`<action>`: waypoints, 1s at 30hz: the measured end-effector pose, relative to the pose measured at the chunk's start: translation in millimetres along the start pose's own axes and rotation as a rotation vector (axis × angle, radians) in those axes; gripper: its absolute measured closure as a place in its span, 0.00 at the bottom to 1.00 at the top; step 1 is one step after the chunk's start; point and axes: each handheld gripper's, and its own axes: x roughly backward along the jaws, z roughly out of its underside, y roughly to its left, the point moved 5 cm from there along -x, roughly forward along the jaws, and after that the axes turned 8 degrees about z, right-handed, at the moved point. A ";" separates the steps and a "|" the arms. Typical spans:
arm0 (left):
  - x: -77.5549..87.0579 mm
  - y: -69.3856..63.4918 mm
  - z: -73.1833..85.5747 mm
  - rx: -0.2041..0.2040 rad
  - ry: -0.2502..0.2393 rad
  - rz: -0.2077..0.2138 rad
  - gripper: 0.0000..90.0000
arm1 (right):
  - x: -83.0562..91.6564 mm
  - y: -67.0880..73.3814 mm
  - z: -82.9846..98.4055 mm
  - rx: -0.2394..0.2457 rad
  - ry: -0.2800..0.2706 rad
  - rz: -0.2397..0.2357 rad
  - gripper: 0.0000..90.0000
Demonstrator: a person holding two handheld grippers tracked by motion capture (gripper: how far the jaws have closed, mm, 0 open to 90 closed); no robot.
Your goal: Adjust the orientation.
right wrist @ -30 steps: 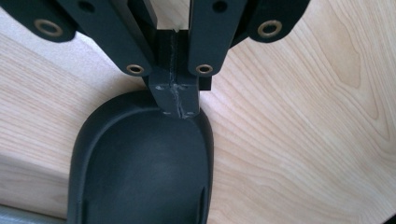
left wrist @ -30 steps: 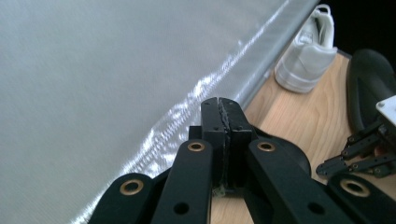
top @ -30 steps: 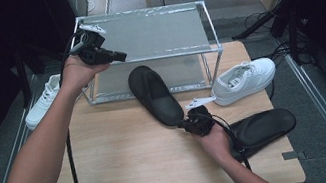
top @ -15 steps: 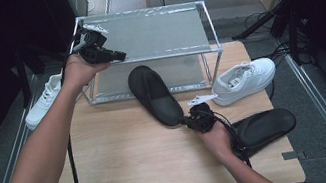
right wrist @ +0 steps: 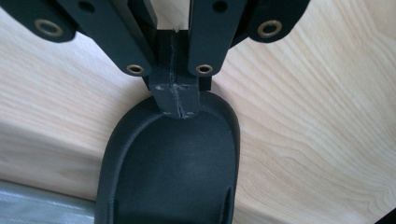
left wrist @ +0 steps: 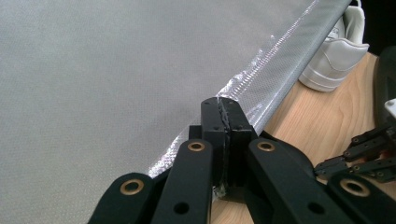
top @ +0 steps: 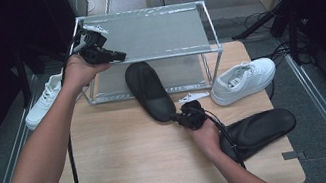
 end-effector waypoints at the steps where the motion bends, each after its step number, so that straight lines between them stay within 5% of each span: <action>1: 0.0 0.0 0.0 0.000 0.000 0.000 1.00 | -2.3 1.1 -1.7 0.003 -0.002 0.001 1.00; 17: 0.0 0.6 0.6 0.030 -0.008 0.007 1.00 | -29.1 25.4 -36.9 -0.001 -0.085 -0.023 1.00; 30: 1.0 1.4 2.2 0.036 -0.012 0.025 1.00 | -53.5 29.3 -59.9 0.004 -0.068 -0.003 1.00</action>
